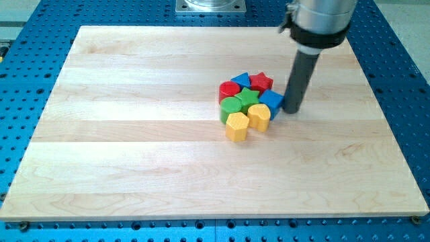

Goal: Separate the green blocks from the group of blocks

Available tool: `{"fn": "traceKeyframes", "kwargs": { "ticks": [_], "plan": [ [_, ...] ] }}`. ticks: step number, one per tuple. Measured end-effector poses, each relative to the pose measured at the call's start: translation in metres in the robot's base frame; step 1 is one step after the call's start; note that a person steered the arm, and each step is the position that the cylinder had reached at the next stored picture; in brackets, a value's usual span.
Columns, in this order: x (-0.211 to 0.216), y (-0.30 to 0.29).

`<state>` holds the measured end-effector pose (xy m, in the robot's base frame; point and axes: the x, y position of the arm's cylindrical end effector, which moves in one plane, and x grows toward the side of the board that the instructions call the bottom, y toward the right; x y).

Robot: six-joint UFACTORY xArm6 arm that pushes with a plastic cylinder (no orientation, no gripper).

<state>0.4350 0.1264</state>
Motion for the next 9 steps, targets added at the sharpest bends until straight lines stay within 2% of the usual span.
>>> {"fn": "traceKeyframes", "kwargs": {
  "ticks": [1, 2, 4, 5, 6, 7, 8, 9],
  "plan": [
    [-0.006, 0.025],
    [-0.012, 0.011],
    [-0.016, -0.054],
    [-0.009, -0.080],
    [0.018, -0.102],
    [0.057, -0.091],
    [0.064, -0.110],
    [0.064, -0.167]
  ]
}}
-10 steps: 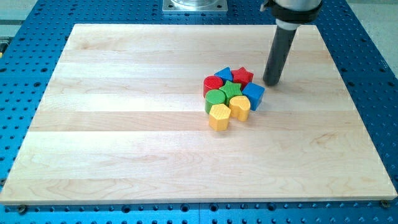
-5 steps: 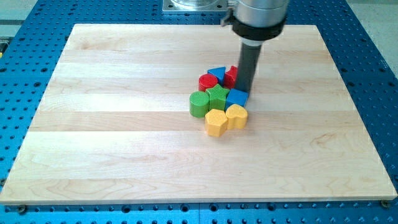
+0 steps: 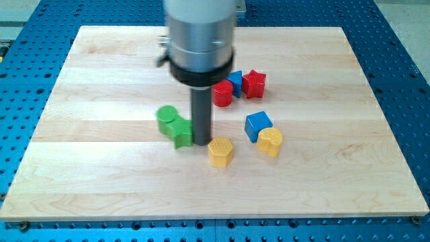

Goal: Separate the green blocks from the group of blocks

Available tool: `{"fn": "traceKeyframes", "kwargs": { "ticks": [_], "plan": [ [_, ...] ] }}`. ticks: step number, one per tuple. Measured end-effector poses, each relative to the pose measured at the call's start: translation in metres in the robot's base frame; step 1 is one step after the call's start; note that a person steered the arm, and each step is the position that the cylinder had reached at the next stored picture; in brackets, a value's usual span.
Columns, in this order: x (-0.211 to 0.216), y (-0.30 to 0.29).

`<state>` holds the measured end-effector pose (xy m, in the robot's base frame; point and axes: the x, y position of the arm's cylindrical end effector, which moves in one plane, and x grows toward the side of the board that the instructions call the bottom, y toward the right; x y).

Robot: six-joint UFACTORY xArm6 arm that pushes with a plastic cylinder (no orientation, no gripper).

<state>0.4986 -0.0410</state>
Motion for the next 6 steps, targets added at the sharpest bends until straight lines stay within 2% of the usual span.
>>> {"fn": "traceKeyframes", "kwargs": {
  "ticks": [1, 2, 3, 4, 5, 6],
  "plan": [
    [-0.011, -0.007],
    [0.008, -0.002],
    [0.028, -0.032],
    [0.002, -0.057],
    [0.029, -0.021],
    [-0.009, -0.009]
  ]
}}
